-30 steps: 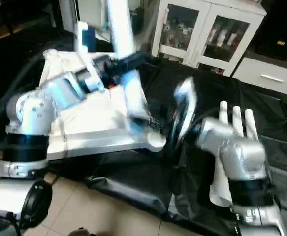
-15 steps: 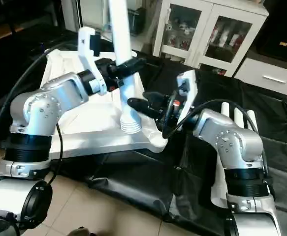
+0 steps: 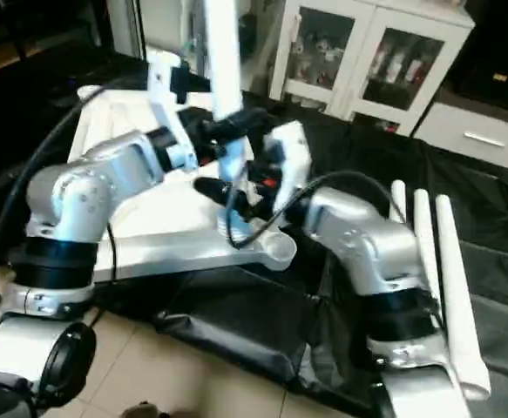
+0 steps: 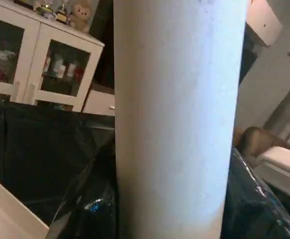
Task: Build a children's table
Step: Pick table leg
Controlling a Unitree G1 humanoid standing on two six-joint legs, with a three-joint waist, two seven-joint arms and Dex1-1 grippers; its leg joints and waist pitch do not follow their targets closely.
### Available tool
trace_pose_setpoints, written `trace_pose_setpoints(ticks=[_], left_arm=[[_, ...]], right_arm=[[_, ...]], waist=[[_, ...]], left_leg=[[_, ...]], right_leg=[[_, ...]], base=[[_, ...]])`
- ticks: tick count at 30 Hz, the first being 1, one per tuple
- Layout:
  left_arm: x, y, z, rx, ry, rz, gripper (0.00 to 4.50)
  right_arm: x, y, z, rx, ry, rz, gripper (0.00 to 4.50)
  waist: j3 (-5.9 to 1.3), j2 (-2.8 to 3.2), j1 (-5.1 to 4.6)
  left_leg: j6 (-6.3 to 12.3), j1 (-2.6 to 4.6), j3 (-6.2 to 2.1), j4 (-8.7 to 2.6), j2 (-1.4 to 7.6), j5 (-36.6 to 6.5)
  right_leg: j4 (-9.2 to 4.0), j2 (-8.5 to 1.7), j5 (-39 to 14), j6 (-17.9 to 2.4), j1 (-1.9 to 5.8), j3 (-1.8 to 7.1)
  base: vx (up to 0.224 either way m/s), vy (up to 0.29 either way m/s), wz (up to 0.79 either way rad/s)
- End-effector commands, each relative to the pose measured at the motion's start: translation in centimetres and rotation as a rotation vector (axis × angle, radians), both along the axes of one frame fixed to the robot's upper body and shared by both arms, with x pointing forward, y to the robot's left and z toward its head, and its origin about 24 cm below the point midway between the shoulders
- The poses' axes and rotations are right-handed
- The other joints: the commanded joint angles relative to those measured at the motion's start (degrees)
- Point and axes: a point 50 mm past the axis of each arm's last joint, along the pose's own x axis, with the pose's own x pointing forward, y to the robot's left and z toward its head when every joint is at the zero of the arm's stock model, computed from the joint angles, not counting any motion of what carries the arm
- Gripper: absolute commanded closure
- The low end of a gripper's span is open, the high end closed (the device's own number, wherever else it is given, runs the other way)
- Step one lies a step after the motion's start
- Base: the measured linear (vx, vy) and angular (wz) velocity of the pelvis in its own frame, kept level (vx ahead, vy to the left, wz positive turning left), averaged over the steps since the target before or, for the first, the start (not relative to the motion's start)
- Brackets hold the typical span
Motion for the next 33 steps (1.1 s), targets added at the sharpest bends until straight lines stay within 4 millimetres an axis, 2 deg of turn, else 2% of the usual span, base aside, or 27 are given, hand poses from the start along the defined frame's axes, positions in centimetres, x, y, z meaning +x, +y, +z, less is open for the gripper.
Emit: trace_pose_setpoints(ticks=[1,7,19,20,23,31,32,33], left_arm=[[-0.2,-0.3,0.4,0.004,-0.034,-0.008,2.62],[-0.3,-0.2,0.3,0.009,-0.039,-0.01,2.62],[-0.3,0.0,0.2,0.025,-0.047,-0.008,2.62],[-0.3,0.0,0.1,0.03,-0.048,-0.008,2.62],[-0.3,0.0,0.0,0.049,-0.058,-0.009,2.62],[-0.5,0.2,-0.3,0.064,-0.054,-0.036,2.62],[-0.6,0.2,-0.2,0.029,-0.035,-0.072,2.06],[-0.7,0.2,-0.1,0.012,-0.028,-0.093,1.92]], right_arm=[[0.3,-0.4,0.2,-0.014,-0.017,-0.023,0.77],[0.2,-0.2,-0.4,-0.034,0.027,-0.008,1.37],[0.0,-0.3,-0.8,-0.035,0.053,-0.001,2.22],[0.0,-0.3,-0.8,-0.034,0.055,0.001,2.43],[0.0,-0.4,-0.8,-0.031,0.056,0.004,2.58],[-0.3,-1.0,0.2,0.016,0.019,0.064,2.62],[-0.5,-1.1,0.3,0.023,0.012,0.086,2.63],[-0.6,-1.3,0.4,0.027,0.007,0.103,2.63]], waist=[[-4.33,0.32,-0.3],[-4.25,0.2,-0.32],[-4.26,0.43,-0.34],[-4.27,0.4,-0.34],[-4.29,0.4,-0.34],[-4.27,0.48,-0.3],[-4.28,0.38,-0.27],[-4.27,0.39,-0.24]], left_leg=[[-1.68,0.64,-0.88,-4.4,2.81,-4.45],[-1.61,0.52,-0.84,-4.42,2.73,-4.2],[-1.93,0.65,-0.86,-4.46,2.79,-4.62],[-2.01,0.63,-0.87,-4.46,2.77,-4.78],[-1.91,0.57,-0.91,-4.46,2.8,-4.52],[-2.02,0.58,-0.9,-4.49,2.8,-5.08],[-1.89,0.6,-0.88,-4.47,2.8,-4.96],[-1.85,0.57,-0.87,-4.44,2.76,-4.86]], right_leg=[[-3.32,-3.46,-3.2,-10.54,3.41,2.8],[-3.36,-3.54,-3.48,-10.26,3.49,2.84],[-3.38,-3.51,-3.53,-10.29,3.38,2.85],[-3.38,-3.51,-3.58,-10.26,3.42,2.85],[-3.34,-3.54,-3.1,-10.33,3.48,2.84],[-3.4,-3.56,-3.63,-10.23,3.5,2.86],[-3.35,-3.55,-3.39,-10.34,3.5,2.85],[-3.3,-3.54,-3.18,-10.46,3.54,2.84]], base=[[0.0,0.0,0.0],[0.0,0.0,0.0],[0.0,0.0,0.0],[0.0,0.0,0.0],[0.0,0.0,0.0],[0.0,0.0,0.0],[0.0,0.0,0.0],[0.0,0.0,0.0]])
